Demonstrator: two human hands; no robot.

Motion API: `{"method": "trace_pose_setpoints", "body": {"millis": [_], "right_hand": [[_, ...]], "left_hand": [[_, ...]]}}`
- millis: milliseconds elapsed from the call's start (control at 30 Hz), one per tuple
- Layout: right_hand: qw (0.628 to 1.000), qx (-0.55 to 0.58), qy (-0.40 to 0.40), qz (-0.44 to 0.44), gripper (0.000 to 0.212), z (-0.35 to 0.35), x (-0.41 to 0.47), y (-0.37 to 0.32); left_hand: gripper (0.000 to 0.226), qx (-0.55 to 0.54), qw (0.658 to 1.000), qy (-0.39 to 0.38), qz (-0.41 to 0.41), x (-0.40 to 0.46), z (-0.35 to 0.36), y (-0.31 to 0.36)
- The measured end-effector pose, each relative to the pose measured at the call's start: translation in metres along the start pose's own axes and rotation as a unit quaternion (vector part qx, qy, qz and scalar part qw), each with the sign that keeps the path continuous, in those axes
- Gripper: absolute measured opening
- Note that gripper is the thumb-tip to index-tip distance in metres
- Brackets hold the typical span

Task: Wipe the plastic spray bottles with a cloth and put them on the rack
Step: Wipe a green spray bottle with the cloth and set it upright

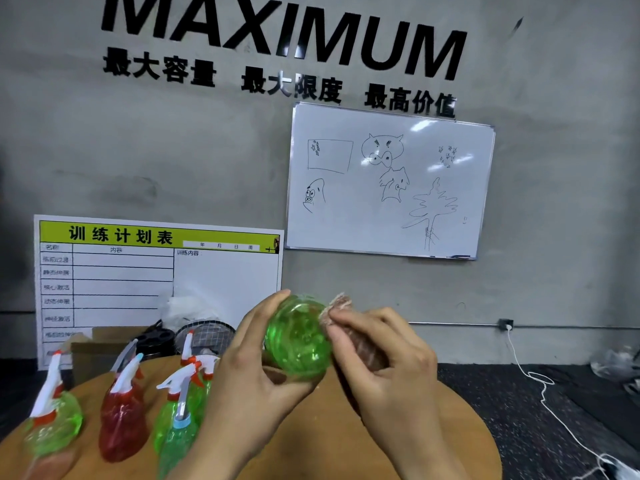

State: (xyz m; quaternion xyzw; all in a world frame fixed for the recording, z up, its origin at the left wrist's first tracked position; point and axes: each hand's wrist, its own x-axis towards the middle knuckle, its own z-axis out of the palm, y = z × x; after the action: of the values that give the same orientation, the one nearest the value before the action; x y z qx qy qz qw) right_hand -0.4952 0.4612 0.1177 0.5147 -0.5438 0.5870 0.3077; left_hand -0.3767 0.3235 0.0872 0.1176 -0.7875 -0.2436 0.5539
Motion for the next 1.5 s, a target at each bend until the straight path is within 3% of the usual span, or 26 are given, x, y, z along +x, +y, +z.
{"method": "trace_pose_setpoints", "body": {"millis": [133, 300, 400, 500, 667, 733, 867, 933, 1067, 1233, 1500], "right_hand": [[0.990, 0.072, -0.004, 0.122, 0.014, 0.009, -0.002, 0.023], [0.950, 0.165, -0.028, 0.262, 0.013, 0.027, -0.017, 0.062], [0.933, 0.178, -0.030, 0.311, 0.014, 0.037, -0.029, 0.088], [0.920, 0.181, -0.040, 0.345, 0.014, 0.047, -0.046, 0.117], [0.897, 0.172, -0.055, 0.403, 0.013, 0.058, -0.084, 0.165], [0.882, 0.179, -0.054, 0.433, 0.012, 0.062, -0.098, 0.180], [0.862, 0.162, -0.062, 0.475, 0.013, 0.076, -0.126, 0.218], [0.851, 0.165, -0.065, 0.494, 0.012, 0.082, -0.136, 0.232], [0.832, 0.166, -0.078, 0.524, 0.011, 0.102, -0.152, 0.267], [0.853, 0.107, -0.088, 0.504, 0.010, 0.116, -0.161, 0.316], [0.852, 0.071, -0.098, 0.509, 0.012, 0.119, -0.176, 0.363]], "left_hand": [[0.104, 0.000, 1.000, -0.018, -0.015, -0.010, 0.014, -0.018], [0.110, -0.021, 0.997, -0.048, -0.057, -0.017, 0.035, -0.046], [0.111, -0.089, 0.987, -0.103, -0.081, -0.022, 0.048, -0.061], [0.083, -0.178, 0.969, -0.112, -0.127, -0.024, 0.066, -0.072], [0.047, -0.159, 0.961, -0.128, -0.189, -0.037, 0.099, -0.102], [0.059, -0.174, 0.954, -0.134, -0.203, -0.047, 0.112, -0.116], [0.106, -0.181, 0.932, -0.179, -0.257, -0.061, 0.138, -0.155], [0.114, -0.165, 0.927, -0.201, -0.271, -0.067, 0.148, -0.175], [0.114, -0.118, 0.924, -0.211, -0.295, -0.073, 0.176, -0.217], [0.104, -0.067, 0.935, -0.183, -0.298, -0.066, 0.212, -0.268], [0.103, -0.038, 0.943, -0.149, -0.296, -0.052, 0.256, -0.328]]}}
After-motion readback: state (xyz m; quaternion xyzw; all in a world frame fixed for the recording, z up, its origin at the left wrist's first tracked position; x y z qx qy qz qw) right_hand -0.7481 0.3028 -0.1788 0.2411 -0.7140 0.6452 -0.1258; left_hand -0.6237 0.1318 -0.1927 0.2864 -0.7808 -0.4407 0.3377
